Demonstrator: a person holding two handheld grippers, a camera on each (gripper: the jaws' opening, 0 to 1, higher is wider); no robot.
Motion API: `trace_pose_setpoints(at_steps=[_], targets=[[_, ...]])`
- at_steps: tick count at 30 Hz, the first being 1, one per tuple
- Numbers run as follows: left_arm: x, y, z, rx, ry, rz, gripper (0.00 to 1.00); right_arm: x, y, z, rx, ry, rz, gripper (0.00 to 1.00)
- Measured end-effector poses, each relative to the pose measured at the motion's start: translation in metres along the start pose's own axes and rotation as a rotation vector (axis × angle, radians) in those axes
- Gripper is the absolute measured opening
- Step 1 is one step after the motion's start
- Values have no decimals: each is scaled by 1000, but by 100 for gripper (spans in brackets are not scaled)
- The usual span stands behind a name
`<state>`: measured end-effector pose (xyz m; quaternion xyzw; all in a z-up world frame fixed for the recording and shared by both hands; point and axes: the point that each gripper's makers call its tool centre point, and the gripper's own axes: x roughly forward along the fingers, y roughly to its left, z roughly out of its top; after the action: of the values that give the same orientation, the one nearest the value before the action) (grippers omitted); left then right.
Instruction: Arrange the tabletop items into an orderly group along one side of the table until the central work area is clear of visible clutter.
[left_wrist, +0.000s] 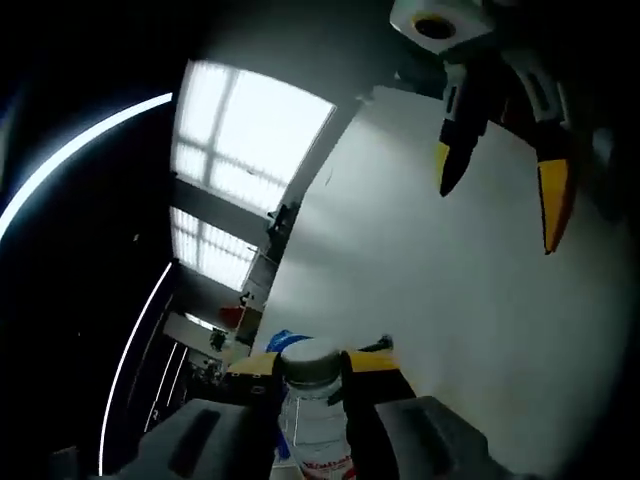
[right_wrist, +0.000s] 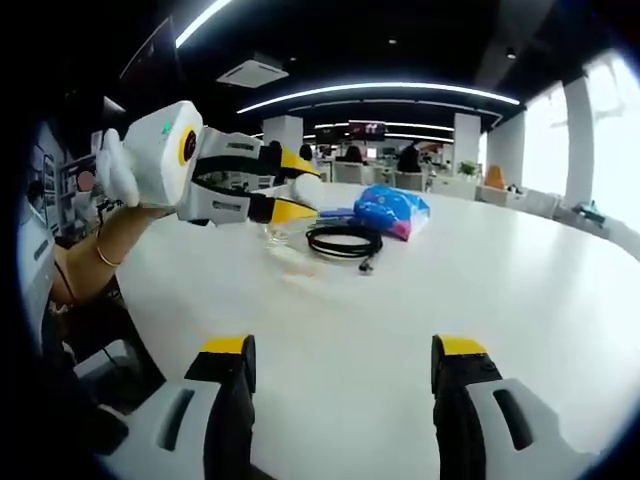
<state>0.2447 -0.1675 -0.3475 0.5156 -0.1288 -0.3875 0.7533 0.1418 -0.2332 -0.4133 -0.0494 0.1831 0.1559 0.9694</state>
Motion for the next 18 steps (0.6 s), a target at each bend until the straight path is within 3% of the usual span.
trace_pose_setpoints(at_steps=[7, 15, 18], targets=[[0, 11, -5, -95, -5, 10, 21, 1, 1, 0, -5, 5, 4, 68], [-9, 39, -24, -294, 19, 59, 21, 1, 3, -1, -13, 9, 12, 68], [-12, 47, -31, -327, 26, 74, 22, 1, 2, 0, -16, 7, 10, 68]])
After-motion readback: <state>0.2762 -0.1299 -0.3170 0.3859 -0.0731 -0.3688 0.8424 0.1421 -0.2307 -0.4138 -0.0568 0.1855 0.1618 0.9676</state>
